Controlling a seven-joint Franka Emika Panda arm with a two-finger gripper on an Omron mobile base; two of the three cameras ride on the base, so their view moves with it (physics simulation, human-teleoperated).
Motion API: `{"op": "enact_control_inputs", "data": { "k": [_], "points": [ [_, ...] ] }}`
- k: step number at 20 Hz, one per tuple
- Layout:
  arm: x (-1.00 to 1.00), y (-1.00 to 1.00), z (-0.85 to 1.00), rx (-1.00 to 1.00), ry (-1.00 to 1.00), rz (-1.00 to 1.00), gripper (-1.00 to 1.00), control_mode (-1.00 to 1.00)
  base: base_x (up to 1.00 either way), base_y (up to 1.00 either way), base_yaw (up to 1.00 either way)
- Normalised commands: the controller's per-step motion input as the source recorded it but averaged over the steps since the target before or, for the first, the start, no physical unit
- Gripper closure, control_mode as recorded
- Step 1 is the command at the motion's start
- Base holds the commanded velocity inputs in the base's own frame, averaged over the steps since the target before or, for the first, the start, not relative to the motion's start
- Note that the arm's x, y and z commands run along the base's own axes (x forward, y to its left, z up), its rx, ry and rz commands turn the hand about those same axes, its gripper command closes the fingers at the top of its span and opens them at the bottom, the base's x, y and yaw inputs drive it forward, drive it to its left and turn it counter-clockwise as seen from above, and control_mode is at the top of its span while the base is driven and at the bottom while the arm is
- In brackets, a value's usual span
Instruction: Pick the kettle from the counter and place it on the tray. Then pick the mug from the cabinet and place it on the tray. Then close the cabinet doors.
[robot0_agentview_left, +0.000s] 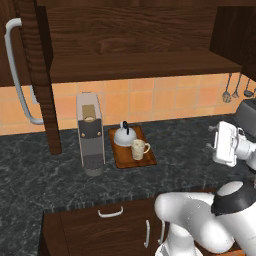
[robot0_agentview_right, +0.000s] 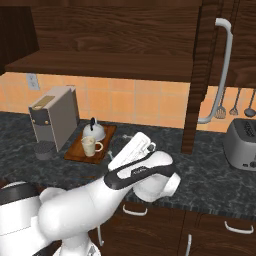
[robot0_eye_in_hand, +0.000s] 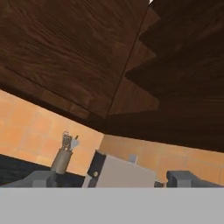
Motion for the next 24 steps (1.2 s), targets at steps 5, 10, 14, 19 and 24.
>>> {"op": "enact_control_inputs", "data": {
  "k": [5, 10, 14, 19, 24],
  "points": [
    [-0.04, -0.72, 0.27, 0.06, -0.09, -0.09, -1.00, -1.00, 0.00, 0.00, 0.00],
    [-0.04, -0.72, 0.22, 0.12, -0.04, -0.07, -1.00, -1.00, 0.00, 0.00, 0.00],
    [-0.01, -0.74, 0.27, 0.10, -0.05, -0.04, -1.00, -1.00, 0.00, 0.00, 0.00],
    [-0.07, -0.68, 0.20, 0.09, -0.07, -0.04, -1.00, -1.00, 0.00, 0.00, 0.00],
    [-0.06, -0.60, 0.01, 0.12, -0.06, -0.03, -1.00, -1.00, 0.00, 0.00, 0.00]
  ]
}}
